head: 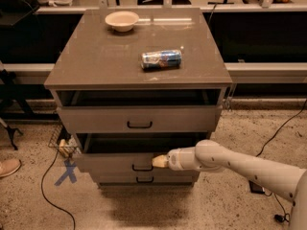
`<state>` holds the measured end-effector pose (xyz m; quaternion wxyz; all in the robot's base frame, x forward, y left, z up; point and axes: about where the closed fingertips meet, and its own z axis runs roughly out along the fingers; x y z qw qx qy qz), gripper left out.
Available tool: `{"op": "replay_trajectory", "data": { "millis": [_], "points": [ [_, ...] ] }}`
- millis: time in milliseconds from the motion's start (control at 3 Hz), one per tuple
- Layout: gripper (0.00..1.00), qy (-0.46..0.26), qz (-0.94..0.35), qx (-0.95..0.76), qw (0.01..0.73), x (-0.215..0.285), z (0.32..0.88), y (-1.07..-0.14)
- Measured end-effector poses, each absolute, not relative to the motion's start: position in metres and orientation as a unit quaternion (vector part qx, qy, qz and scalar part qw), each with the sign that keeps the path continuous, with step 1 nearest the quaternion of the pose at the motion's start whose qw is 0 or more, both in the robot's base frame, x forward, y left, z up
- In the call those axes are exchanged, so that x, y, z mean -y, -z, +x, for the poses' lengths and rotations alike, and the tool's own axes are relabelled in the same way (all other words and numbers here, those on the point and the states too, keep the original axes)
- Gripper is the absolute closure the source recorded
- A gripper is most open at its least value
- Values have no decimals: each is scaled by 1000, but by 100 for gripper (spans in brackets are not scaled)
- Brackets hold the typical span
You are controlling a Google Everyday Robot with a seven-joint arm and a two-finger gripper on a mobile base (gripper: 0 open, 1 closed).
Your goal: Close middle drawer
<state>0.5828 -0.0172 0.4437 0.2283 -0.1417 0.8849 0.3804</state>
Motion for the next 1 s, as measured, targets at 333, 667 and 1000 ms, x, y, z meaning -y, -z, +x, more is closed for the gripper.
{"op": "replay_trajectory", "data": {
  "millis": [333, 667, 1000],
  "points": [
    [100, -388, -138, -880, 237, 7, 599, -445],
    [100, -396, -137, -873, 250, -5, 620, -447],
    [100, -396, -137, -873, 250, -5, 620, -447]
  ]
}}
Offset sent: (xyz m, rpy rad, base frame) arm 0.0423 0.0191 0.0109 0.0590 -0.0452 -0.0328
